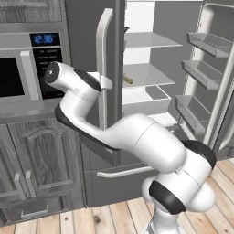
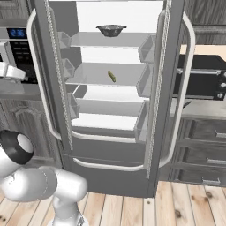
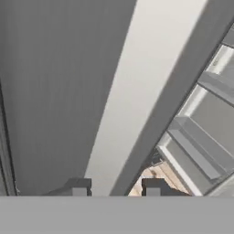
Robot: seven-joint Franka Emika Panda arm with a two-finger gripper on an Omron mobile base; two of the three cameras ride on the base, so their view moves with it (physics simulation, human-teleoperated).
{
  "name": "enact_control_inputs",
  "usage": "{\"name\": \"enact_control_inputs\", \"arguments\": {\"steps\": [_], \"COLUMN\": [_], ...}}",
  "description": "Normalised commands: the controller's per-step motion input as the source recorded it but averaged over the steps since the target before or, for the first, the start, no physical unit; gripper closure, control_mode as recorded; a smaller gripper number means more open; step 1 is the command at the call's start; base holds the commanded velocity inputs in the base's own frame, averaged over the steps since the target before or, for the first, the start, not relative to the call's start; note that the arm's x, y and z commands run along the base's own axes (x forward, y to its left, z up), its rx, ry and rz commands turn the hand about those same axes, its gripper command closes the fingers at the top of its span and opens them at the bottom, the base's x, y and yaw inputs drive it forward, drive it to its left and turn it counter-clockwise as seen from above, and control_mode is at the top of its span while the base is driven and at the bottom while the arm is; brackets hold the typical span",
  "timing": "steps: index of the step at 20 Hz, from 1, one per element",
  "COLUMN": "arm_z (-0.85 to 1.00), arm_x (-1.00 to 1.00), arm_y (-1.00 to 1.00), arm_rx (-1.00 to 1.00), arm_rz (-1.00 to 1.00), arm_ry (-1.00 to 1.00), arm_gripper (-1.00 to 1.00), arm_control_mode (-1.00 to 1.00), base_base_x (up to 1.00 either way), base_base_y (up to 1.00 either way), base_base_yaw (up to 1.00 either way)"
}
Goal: Retrieve the butter from the fridge and place it on a plate on the dining table. Then retrieve the butter knife by the fridge and place it near the plate.
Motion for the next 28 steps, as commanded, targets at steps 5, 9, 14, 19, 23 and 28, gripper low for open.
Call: {"name": "enact_control_inputs", "arguments": {"steps": [5,9,14,19,23,28], "arm_z": [0.00,0.00,0.07,0.04,-0.02,0.00], "arm_x": [-0.58,-0.72,-0.57,-0.24,0.18,0.41], "arm_y": [-0.03,-0.86,-0.98,-1.00,-0.99,-0.67], "arm_rx": [-0.03,0.35,0.47,0.51,0.70,0.70], "arm_rz": [-0.10,0.05,0.03,0.07,0.15,0.20], "arm_ry": [-0.04,-0.08,-0.01,0.00,0.00,0.12], "arm_gripper": [-1.00,-1.00,-1.00,-1.00,-1.00,-1.00], "arm_control_mode": [-1.00,-1.00,-1.00,-1.00,-1.00,-1.00], "base_base_x": [0.00,0.00,0.00,0.00,0.00,0.00], "base_base_y": [0.00,0.00,0.00,0.00,0.00,0.00], "base_base_yaw": [0.00,0.00,0.00,0.00,0.00,0.00]}}
